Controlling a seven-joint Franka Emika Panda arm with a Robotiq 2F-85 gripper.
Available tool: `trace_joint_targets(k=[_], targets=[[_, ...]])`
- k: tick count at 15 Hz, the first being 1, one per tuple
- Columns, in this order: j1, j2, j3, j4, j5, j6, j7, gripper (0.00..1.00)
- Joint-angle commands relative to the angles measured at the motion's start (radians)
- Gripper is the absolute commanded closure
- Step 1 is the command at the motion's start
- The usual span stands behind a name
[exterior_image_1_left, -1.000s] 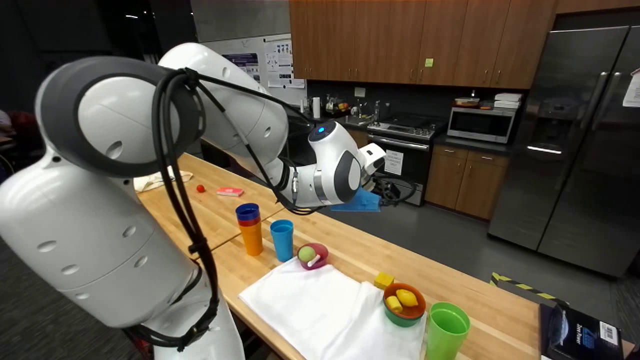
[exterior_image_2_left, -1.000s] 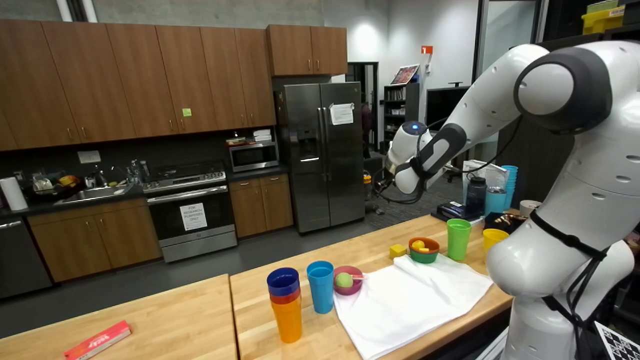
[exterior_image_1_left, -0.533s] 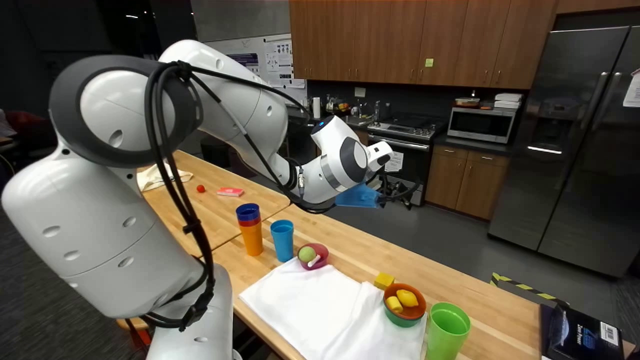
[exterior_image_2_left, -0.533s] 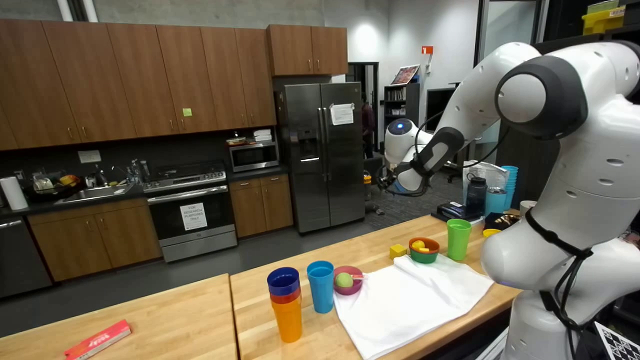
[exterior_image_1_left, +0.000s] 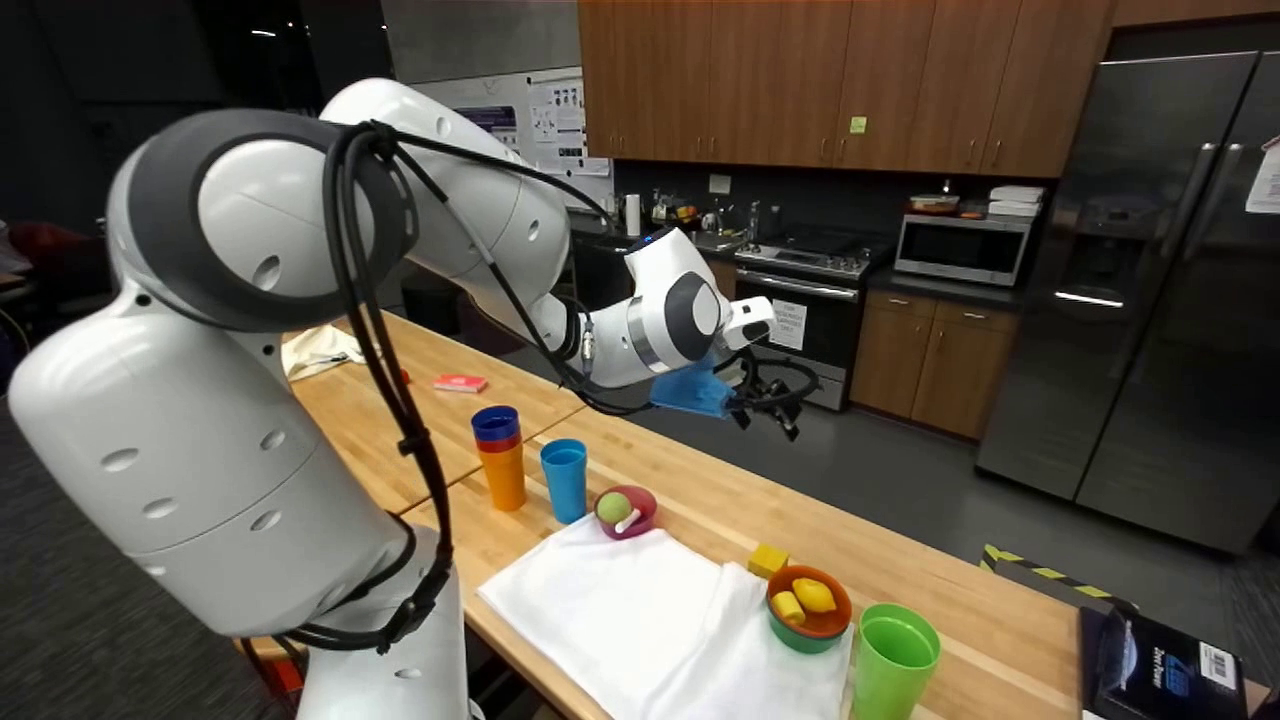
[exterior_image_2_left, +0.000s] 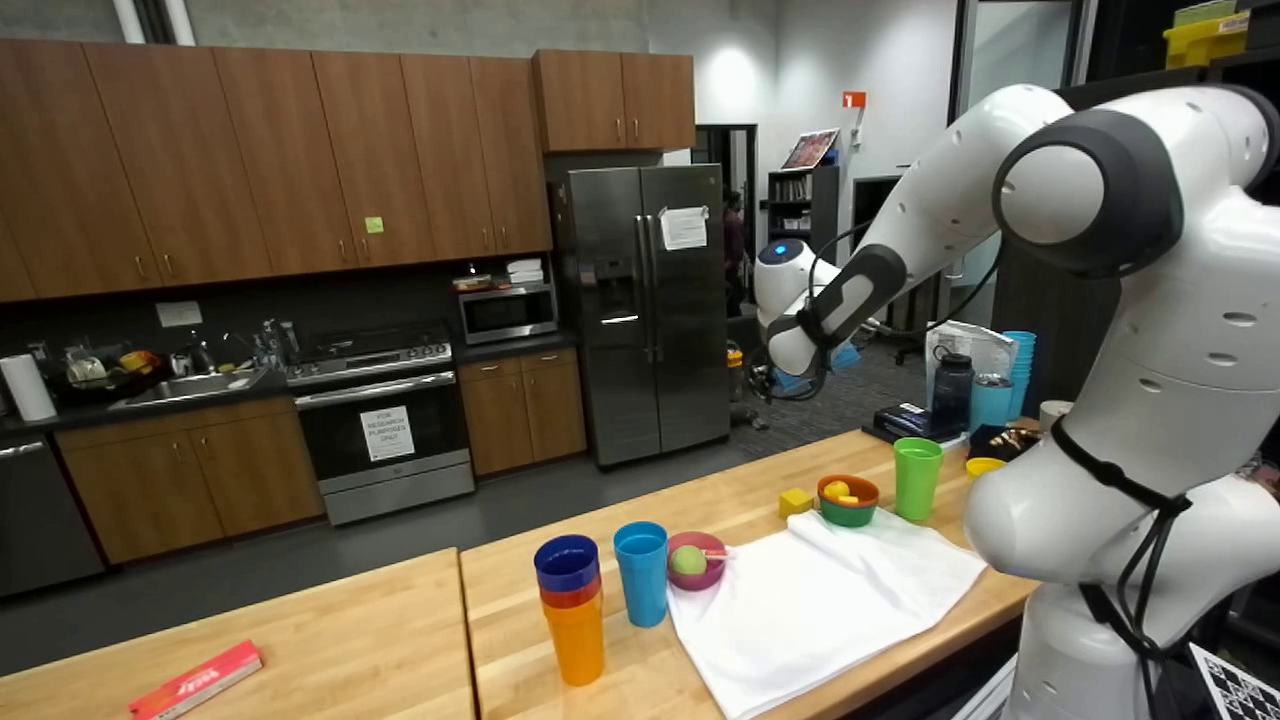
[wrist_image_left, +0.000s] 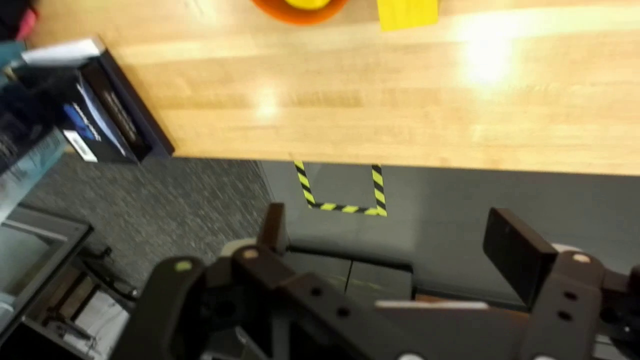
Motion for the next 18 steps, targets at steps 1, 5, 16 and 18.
trace_joint_targets(k=[1, 5, 16, 18], targets=[[0.109, 0.076, -0.077, 0.114, -0.051, -0.274, 0.118, 0.0], [0.248, 0.167, -0.185, 0.226, -0.102, -0.569, 0.266, 0.0], [0.607, 0.286, -0.485, 0.294, 0.039, -0.873, 0.211, 0.0], [0.612, 0.286, -0.492, 0.295, 0.039, -0.873, 0.212, 0.0]])
